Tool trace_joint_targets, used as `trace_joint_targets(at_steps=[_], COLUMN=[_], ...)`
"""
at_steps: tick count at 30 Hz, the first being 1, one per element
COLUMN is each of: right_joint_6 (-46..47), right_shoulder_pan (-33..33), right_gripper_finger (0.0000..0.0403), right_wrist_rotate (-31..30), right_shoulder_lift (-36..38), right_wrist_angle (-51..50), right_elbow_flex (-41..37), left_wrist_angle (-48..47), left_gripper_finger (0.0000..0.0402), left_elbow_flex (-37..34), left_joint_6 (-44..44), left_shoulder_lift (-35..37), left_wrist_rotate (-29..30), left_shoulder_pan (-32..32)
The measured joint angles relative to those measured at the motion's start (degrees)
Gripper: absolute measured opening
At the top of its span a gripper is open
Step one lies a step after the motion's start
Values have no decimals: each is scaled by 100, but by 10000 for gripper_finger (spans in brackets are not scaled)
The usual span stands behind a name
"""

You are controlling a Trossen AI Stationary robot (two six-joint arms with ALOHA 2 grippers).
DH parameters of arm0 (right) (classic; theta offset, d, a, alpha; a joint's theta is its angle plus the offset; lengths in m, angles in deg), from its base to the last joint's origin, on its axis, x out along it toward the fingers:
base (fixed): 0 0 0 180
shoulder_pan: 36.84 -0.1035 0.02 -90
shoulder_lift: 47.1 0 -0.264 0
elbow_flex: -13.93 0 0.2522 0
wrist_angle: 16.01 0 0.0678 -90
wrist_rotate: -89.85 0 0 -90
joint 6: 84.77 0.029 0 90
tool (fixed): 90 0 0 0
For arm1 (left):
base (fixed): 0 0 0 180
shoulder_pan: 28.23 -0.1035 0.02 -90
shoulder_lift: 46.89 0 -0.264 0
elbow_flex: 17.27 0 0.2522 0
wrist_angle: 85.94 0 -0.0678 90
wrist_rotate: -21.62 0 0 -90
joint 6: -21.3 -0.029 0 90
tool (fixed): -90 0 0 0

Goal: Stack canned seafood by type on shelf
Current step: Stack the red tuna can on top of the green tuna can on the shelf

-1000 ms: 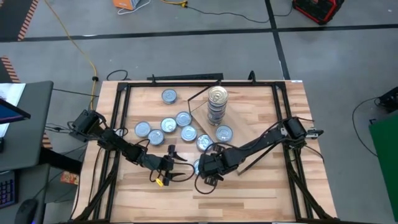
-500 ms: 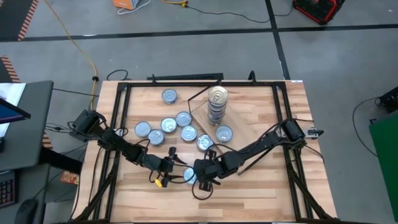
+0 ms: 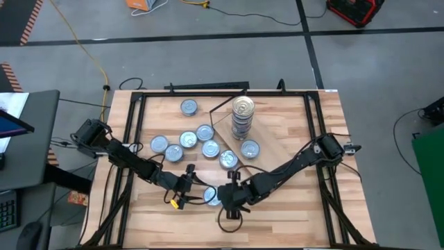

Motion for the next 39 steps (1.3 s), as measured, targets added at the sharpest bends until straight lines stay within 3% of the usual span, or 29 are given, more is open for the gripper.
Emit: trace_joint_targets(at_steps=[27,34,39], right_joint_6=[663,692,820], right_shoulder_pan=[7,36,65], right_gripper_finger=[102,102,102], right_wrist_rotate=[15,37,8], right_shoulder_lift=[-421,-517,-533], right_wrist_angle=[-193,-182,-187], right_elbow_flex=[14,9,0], left_wrist_angle=[55,-80,-694], left_gripper_finger=[267,267,267], left_elbow_flex=[-2,-2,-2], left_joint_6=[258,59,270], left_shoulder_lift=[2,466,766], left_wrist_rotate=[-339,18,116], left_shoulder_pan=[0,102,140])
